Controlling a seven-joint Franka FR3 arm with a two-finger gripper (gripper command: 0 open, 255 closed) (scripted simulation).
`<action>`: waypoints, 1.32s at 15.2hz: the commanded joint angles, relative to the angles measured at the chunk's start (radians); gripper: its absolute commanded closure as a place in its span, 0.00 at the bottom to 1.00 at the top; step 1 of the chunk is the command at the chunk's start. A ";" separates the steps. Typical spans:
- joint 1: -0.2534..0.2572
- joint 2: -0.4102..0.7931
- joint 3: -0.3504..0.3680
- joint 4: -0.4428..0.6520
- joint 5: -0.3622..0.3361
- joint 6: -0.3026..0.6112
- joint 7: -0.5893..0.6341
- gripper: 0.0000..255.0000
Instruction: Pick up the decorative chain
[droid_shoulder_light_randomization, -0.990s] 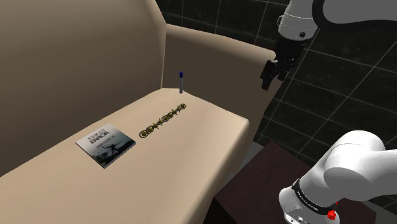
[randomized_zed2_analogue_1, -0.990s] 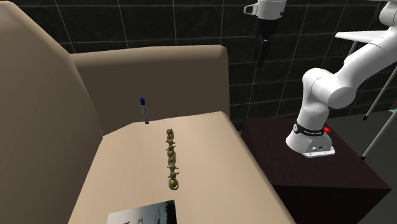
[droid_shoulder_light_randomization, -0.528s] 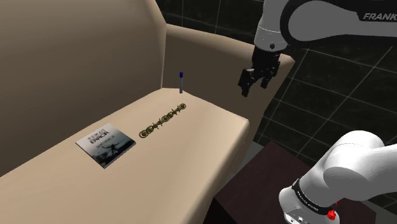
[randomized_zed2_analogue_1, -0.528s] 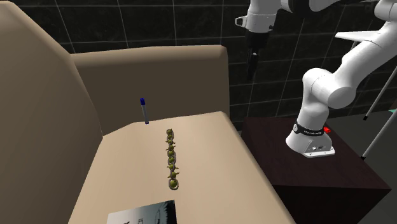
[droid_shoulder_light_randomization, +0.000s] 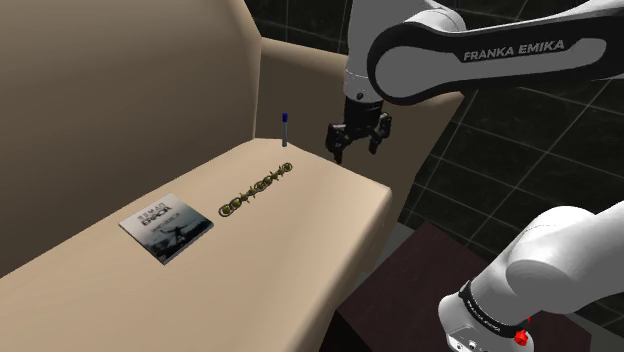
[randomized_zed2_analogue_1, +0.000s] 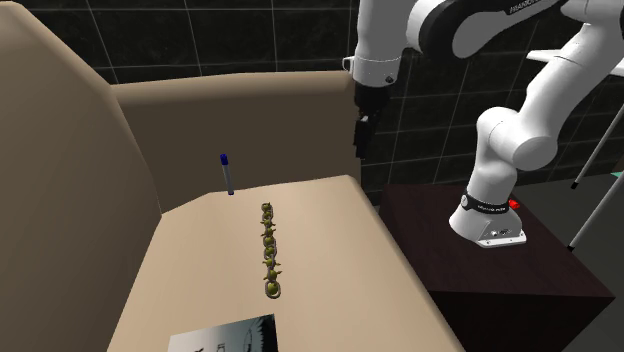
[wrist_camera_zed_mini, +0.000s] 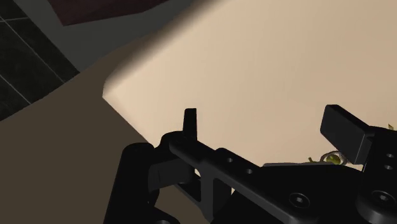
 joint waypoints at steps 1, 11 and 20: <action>-0.013 0.082 0.035 0.043 -0.013 0.032 0.079 0.00; -0.026 0.518 0.132 0.324 -0.184 0.113 0.471 0.00; 0.078 0.922 0.076 0.718 -0.333 0.060 0.727 0.00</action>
